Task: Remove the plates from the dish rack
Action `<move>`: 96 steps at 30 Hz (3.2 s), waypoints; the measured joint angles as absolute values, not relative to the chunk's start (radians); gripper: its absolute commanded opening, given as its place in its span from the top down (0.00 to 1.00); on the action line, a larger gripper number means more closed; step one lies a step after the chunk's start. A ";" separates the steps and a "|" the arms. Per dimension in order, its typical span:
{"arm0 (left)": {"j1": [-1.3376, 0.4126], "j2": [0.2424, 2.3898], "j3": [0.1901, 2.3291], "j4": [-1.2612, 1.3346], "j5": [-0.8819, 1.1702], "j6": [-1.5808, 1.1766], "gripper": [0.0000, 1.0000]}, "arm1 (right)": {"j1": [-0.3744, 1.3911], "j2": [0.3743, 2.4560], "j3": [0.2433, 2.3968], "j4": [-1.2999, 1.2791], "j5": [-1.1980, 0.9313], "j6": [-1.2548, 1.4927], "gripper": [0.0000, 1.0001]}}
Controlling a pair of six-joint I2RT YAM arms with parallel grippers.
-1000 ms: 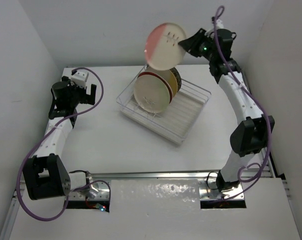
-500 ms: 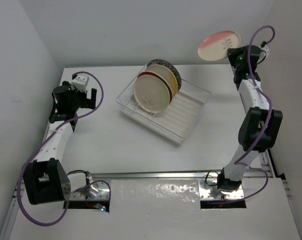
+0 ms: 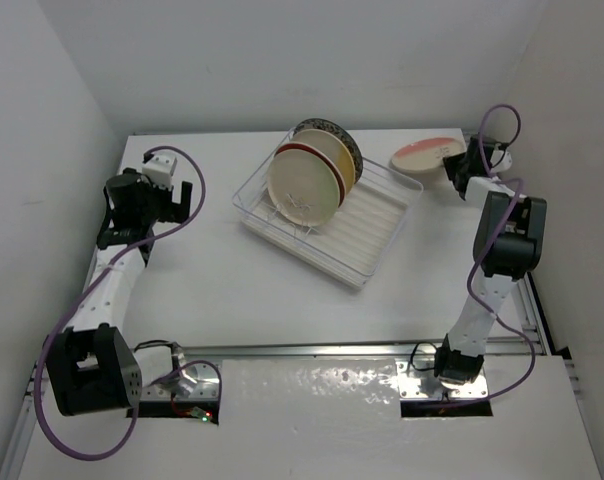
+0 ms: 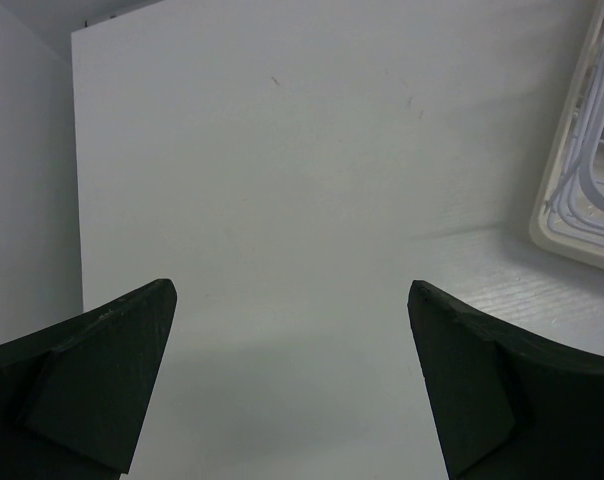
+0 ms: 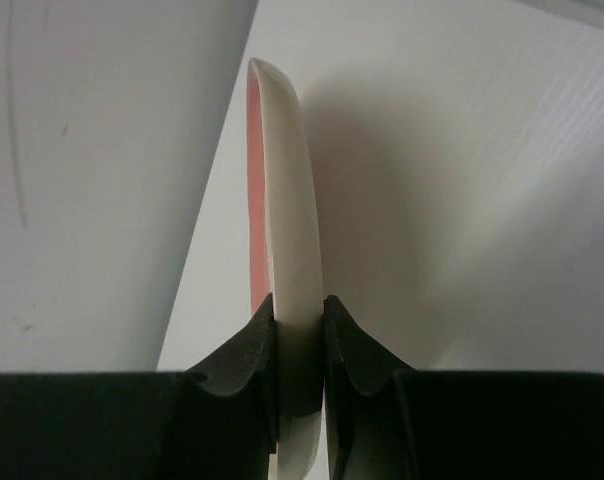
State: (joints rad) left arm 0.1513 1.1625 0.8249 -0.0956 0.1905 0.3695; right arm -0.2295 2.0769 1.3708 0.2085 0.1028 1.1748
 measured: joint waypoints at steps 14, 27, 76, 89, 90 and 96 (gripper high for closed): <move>0.151 1.151 0.826 -0.117 0.163 0.380 0.00 | -0.252 2.130 1.187 0.422 0.037 1.357 0.75; 0.151 1.151 0.833 -0.116 0.136 0.381 0.00 | -0.270 2.155 1.167 0.400 0.004 1.345 0.40; 0.151 1.163 0.840 -0.070 0.212 0.353 0.00 | 0.307 1.567 1.055 -0.072 -0.411 0.350 0.50; 0.151 1.163 0.840 -0.070 0.208 0.331 0.00 | 0.324 1.734 1.134 0.019 -0.333 0.411 0.64; 0.151 1.163 0.840 -0.071 0.206 0.331 0.00 | 0.323 1.736 1.138 0.019 -0.329 0.415 0.64; 0.151 1.163 0.840 -0.070 0.201 0.331 0.00 | 0.326 1.752 1.162 0.014 -0.322 0.427 0.59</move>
